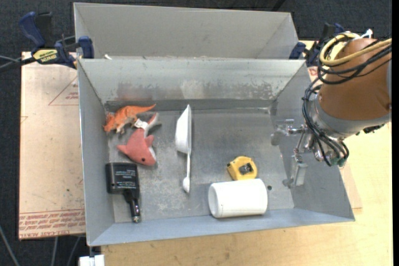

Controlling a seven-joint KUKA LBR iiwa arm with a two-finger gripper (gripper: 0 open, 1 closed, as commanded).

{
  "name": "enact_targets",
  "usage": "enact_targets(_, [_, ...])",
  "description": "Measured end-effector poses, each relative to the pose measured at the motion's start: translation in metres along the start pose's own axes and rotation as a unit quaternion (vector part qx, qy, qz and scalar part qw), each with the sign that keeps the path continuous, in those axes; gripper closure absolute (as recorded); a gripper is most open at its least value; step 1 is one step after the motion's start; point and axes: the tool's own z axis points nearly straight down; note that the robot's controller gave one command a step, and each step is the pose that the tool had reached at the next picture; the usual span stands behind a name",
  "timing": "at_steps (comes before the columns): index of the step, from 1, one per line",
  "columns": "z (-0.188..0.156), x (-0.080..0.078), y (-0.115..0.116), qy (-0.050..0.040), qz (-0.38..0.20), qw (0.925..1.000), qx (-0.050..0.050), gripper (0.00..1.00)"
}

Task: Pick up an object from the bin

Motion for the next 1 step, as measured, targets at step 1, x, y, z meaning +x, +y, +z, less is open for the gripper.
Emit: enact_targets(1, [0.0476,0.0108,0.0243,-0.0011,-0.035,0.9994,0.0,0.0])
